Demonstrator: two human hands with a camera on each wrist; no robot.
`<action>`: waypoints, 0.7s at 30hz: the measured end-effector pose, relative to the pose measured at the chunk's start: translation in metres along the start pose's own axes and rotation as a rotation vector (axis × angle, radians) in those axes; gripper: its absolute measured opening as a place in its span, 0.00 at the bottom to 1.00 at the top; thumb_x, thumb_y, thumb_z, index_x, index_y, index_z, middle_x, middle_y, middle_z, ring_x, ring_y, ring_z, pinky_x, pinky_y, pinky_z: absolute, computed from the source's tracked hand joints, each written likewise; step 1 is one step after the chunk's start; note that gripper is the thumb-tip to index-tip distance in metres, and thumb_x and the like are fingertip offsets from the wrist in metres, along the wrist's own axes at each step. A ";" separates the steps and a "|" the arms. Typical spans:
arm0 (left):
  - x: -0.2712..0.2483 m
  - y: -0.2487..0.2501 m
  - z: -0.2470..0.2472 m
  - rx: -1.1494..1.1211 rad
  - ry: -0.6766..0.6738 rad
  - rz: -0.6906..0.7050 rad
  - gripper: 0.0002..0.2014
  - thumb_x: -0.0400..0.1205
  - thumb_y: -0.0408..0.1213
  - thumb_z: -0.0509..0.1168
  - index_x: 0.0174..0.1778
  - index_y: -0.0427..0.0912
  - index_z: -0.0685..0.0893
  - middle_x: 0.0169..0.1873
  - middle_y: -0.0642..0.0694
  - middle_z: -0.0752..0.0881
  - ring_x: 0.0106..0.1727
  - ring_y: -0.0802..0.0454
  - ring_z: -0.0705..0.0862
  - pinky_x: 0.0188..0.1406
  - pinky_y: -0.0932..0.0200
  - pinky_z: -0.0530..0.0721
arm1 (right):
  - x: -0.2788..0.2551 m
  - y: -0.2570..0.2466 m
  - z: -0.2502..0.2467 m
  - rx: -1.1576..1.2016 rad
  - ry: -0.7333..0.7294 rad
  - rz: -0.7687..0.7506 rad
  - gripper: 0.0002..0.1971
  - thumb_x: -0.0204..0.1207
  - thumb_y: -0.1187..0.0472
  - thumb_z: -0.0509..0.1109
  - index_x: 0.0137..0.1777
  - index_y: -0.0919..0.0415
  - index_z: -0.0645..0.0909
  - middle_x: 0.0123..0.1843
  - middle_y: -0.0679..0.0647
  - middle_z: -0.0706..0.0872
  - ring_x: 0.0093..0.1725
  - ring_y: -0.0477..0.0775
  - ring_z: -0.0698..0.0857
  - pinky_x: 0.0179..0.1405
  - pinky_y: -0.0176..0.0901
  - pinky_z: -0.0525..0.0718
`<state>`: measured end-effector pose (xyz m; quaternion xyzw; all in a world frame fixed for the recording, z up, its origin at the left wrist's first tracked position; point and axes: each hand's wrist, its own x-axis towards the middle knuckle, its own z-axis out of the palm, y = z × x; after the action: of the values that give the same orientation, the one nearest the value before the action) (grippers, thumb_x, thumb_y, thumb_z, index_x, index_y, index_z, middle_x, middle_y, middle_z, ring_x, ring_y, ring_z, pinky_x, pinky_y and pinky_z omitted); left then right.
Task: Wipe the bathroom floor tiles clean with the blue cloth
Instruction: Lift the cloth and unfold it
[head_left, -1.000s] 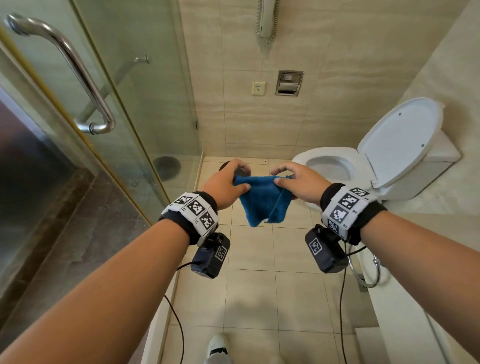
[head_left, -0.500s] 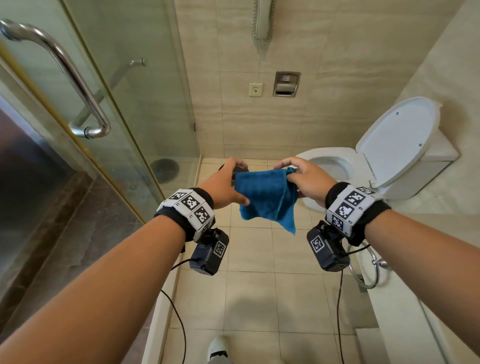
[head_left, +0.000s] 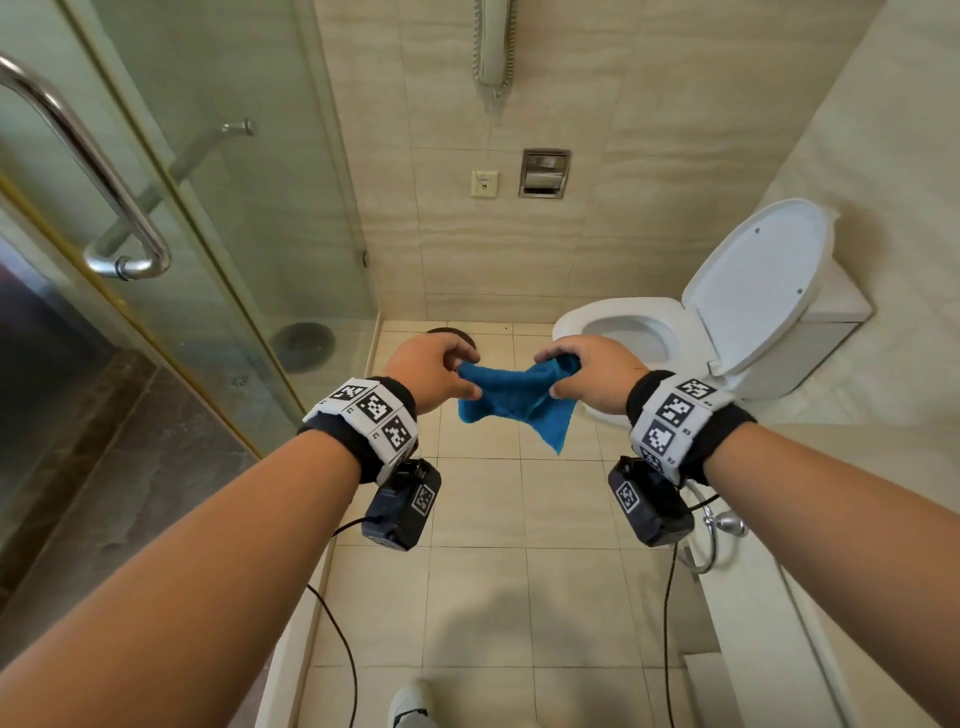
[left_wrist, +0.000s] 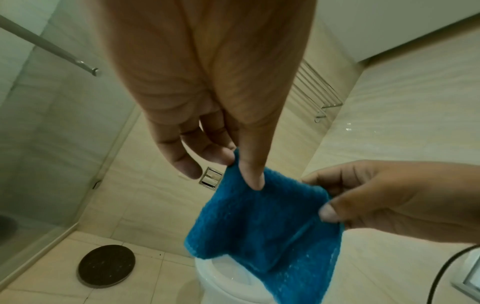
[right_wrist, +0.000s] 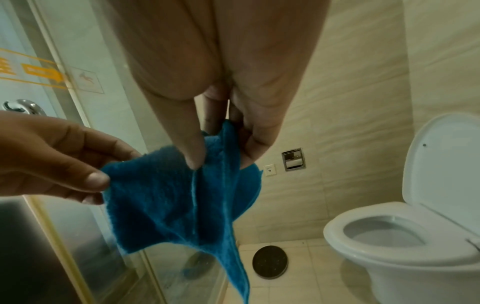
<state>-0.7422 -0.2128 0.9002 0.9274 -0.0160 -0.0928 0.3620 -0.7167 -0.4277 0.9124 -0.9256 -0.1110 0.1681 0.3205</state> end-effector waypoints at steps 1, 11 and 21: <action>0.000 0.003 0.004 0.030 0.004 0.001 0.13 0.76 0.37 0.75 0.55 0.47 0.85 0.45 0.50 0.83 0.44 0.56 0.80 0.42 0.65 0.75 | -0.001 0.004 -0.002 -0.038 0.023 -0.006 0.17 0.72 0.69 0.69 0.60 0.55 0.83 0.57 0.52 0.85 0.55 0.50 0.81 0.55 0.39 0.79; 0.005 0.002 0.021 -0.032 0.058 -0.122 0.05 0.86 0.40 0.61 0.53 0.44 0.74 0.46 0.44 0.82 0.47 0.47 0.80 0.46 0.55 0.77 | 0.020 0.021 -0.006 -0.077 -0.009 -0.020 0.12 0.81 0.58 0.60 0.49 0.67 0.81 0.45 0.56 0.82 0.45 0.56 0.79 0.41 0.45 0.71; 0.100 -0.061 -0.011 -0.319 0.121 -0.226 0.09 0.87 0.40 0.59 0.59 0.50 0.67 0.43 0.37 0.82 0.42 0.42 0.83 0.41 0.47 0.84 | 0.133 -0.008 0.024 0.245 -0.034 0.140 0.09 0.82 0.57 0.61 0.60 0.50 0.69 0.54 0.59 0.83 0.53 0.62 0.84 0.49 0.58 0.87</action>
<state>-0.6447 -0.1699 0.8507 0.8582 0.1250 -0.0782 0.4918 -0.6043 -0.3661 0.8678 -0.8819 -0.0302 0.2182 0.4168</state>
